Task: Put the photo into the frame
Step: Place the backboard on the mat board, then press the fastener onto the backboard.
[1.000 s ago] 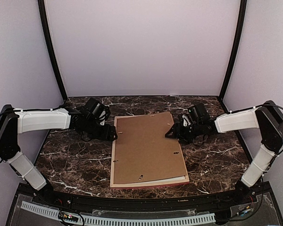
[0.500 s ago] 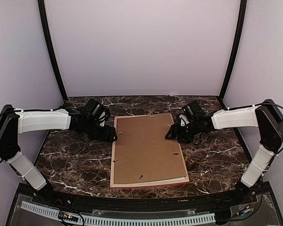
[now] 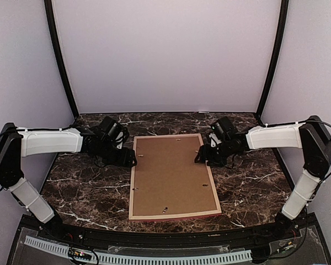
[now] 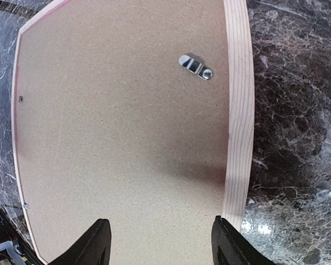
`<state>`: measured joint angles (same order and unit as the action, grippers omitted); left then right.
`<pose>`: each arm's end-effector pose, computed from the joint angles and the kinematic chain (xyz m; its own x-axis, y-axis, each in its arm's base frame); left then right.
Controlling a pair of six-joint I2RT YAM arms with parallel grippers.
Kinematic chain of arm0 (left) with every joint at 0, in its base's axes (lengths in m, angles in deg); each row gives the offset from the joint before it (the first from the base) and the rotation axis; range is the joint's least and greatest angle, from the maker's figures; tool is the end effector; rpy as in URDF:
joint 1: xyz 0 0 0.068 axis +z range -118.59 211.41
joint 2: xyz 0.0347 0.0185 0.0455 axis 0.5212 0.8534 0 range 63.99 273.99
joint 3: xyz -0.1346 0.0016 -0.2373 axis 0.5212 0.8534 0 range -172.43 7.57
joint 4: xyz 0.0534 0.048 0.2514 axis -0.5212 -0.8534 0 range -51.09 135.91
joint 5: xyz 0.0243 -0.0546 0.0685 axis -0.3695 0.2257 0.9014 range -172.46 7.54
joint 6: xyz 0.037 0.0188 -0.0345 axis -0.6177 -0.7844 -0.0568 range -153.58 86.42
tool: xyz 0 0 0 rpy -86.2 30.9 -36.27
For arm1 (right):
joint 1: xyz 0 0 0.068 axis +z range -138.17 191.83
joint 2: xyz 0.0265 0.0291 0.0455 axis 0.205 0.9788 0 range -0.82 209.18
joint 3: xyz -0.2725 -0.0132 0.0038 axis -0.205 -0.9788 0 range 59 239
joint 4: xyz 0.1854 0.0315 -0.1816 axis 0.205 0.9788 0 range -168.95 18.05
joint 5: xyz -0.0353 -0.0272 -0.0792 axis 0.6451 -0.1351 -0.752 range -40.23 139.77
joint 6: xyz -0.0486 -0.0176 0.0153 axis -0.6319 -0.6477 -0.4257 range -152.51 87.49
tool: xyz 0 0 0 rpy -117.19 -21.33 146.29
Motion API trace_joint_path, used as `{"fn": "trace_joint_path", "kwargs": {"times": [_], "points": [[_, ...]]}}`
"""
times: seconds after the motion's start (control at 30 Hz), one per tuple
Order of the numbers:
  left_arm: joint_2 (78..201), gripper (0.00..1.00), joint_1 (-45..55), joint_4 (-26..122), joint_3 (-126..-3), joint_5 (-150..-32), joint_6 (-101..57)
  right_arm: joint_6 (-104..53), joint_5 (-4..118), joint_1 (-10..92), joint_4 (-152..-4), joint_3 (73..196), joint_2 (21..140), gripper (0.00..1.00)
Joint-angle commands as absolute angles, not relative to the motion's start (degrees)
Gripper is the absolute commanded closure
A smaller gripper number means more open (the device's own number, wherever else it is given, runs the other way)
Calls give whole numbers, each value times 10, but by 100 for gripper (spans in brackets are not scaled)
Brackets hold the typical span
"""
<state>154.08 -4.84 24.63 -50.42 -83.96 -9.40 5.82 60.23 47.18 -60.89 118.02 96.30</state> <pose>0.2616 -0.1931 0.2101 -0.8377 0.1065 -0.5356 0.2857 0.9213 -0.2637 0.2761 0.2039 0.1810 -0.9354 0.0842 -0.3433 -0.0909 0.8814 0.4636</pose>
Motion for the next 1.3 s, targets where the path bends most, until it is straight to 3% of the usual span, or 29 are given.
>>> {"fn": "trace_joint_path", "kwargs": {"times": [0.0,0.4,0.63,1.27], "points": [[1533,18,-47,243,-495,-840,-101,49,579,479,-597,1201,965,37],[1532,18,-47,211,-503,-846,-113,26,533,481,-582,1190,937,37],[1504,19,-58,209,-457,-912,-126,23,521,481,-585,1161,937,38],[1492,19,-151,246,-431,-922,-151,24,537,480,-611,1128,959,63]]}}
